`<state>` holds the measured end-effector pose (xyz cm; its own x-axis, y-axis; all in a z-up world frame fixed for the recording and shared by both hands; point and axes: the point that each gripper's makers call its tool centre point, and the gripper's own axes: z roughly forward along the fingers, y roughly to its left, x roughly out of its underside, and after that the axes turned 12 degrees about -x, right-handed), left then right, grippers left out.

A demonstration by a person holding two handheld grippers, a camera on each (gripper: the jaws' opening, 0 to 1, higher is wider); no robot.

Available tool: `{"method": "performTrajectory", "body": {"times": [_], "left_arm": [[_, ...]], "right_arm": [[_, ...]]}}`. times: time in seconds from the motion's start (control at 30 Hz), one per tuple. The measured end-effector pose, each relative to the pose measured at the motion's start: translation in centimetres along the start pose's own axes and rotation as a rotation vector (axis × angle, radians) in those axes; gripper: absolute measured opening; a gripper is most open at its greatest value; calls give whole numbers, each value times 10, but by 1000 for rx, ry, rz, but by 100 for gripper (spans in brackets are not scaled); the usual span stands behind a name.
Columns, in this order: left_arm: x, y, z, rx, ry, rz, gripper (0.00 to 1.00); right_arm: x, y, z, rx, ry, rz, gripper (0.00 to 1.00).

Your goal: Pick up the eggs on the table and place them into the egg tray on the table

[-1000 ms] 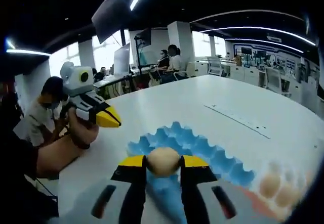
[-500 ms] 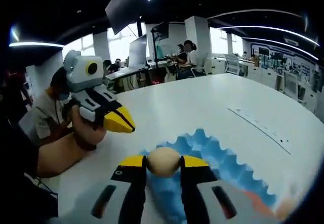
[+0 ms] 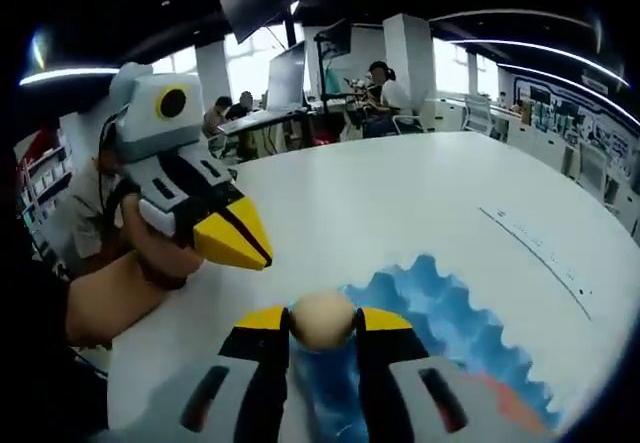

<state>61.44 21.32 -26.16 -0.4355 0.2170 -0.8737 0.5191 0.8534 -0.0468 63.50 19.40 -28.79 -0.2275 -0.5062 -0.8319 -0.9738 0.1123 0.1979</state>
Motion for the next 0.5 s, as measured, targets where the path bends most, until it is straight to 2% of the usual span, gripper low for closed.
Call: {"method": "performTrajectory", "body": {"times": [0.3,0.5], "left_arm": [[-2,3,-1,-8,-7,-20,1],[-4,6,-2,-11,-12,-21,1]], "right_arm": [[6,5,12,-15,101,-36,27],[9,3,17,-9,142,-44,27]]}}
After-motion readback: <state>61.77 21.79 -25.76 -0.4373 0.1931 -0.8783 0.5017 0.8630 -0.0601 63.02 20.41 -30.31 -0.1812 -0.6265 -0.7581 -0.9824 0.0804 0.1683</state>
